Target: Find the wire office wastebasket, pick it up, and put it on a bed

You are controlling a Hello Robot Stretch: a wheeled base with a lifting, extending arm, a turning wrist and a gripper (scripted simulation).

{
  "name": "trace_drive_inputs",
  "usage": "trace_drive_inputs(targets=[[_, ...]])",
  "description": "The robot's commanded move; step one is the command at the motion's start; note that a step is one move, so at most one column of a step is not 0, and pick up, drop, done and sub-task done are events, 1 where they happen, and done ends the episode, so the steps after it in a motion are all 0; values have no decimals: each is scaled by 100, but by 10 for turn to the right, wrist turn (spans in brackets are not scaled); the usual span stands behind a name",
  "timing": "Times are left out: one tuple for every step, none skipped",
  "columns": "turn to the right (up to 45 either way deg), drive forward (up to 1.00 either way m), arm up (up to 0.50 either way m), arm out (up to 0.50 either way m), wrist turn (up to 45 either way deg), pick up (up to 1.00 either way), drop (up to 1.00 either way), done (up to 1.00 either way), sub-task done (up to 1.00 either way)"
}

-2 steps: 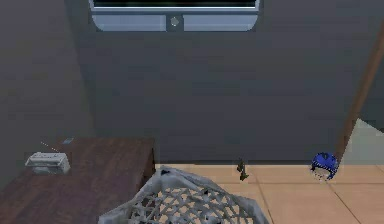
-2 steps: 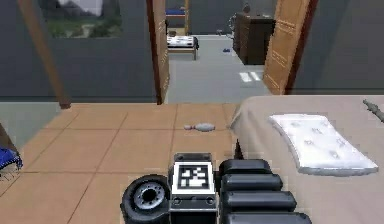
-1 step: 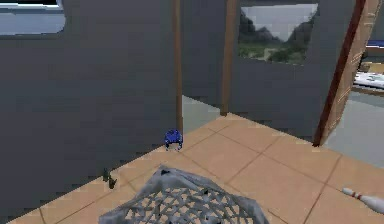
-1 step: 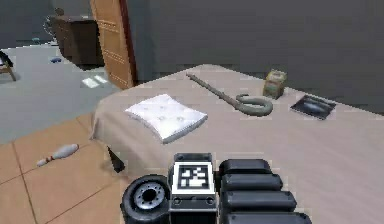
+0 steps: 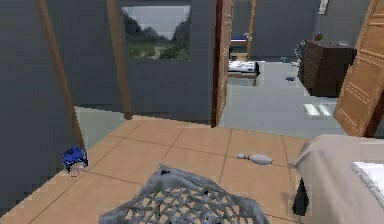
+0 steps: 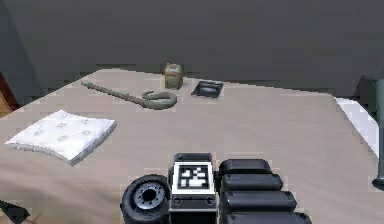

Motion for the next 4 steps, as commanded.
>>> trace_drive_inputs(targets=[[0, 0, 0, 48, 0, 0, 0, 0, 0], [0, 0, 0, 0, 450, 0, 0, 0, 0], [0, 0, 0, 0, 450, 0, 0, 0, 0], [0, 0, 0, 0, 450, 0, 0, 0, 0]])
